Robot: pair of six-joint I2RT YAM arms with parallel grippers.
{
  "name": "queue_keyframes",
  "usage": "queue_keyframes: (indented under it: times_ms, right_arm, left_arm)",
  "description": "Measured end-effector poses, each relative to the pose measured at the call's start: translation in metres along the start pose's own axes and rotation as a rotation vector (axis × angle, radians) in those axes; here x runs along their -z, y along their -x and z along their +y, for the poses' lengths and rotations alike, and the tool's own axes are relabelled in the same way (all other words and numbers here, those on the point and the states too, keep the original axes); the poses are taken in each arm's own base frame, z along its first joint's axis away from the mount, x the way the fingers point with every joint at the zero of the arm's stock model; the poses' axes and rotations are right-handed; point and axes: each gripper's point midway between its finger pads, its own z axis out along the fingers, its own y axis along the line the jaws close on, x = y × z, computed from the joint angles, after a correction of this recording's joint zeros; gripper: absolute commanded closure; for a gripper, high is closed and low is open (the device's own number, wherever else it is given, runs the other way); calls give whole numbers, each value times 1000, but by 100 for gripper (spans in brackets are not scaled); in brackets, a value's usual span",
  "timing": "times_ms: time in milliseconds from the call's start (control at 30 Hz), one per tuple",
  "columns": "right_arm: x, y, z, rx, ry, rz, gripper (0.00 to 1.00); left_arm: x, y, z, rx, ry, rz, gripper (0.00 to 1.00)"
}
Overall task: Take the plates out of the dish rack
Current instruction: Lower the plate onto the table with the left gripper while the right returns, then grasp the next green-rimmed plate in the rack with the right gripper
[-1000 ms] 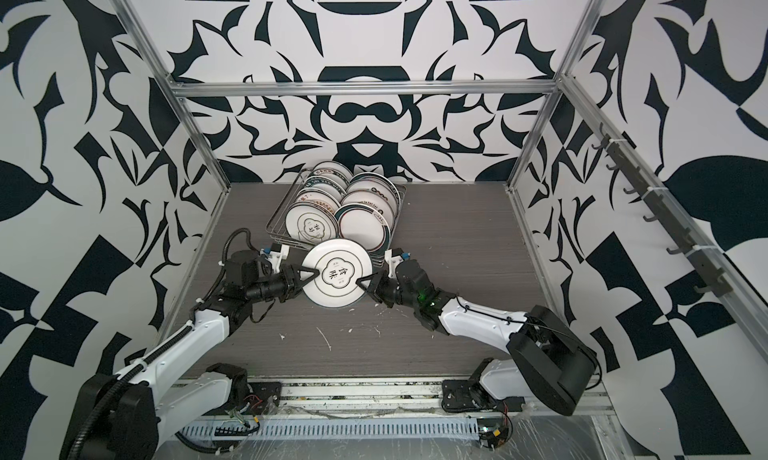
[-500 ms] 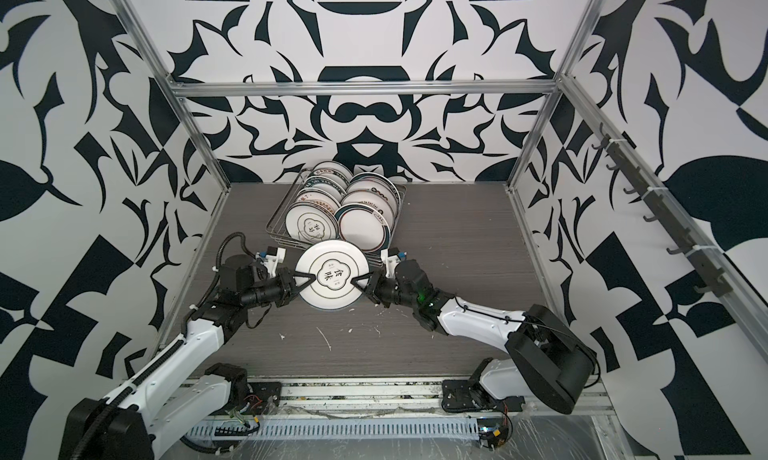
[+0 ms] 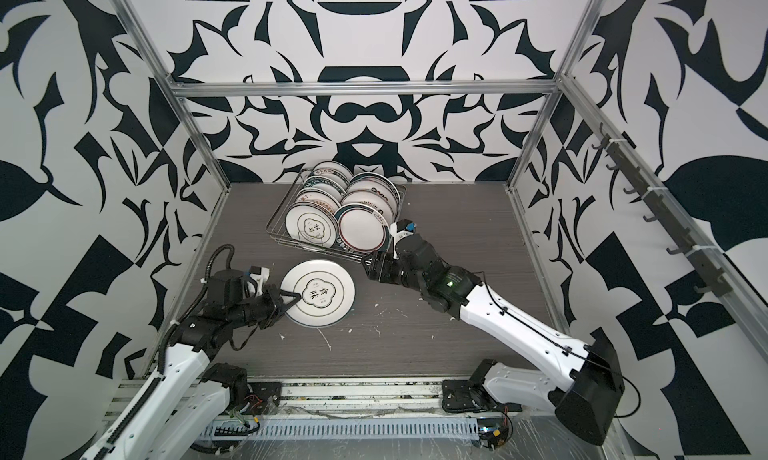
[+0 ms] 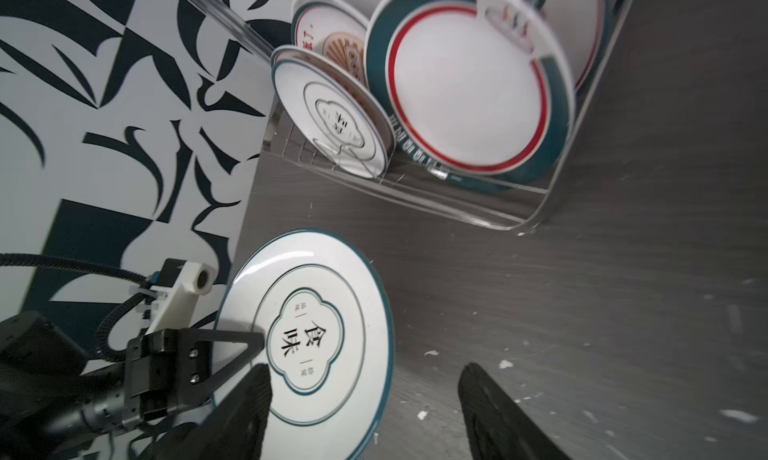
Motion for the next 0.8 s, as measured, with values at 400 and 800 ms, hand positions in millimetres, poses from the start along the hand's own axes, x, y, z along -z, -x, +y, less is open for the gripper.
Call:
queue_keyframes:
  times_ms: [400,800]
  right_arm:
    - [-34,63,-32,385,-365,26,23]
    - [-93,110,-49,569,-438,74,20]
  left_arm:
    - [20,50,55,193,192,-190,100]
    - [15,72,87,230,279,-209,100]
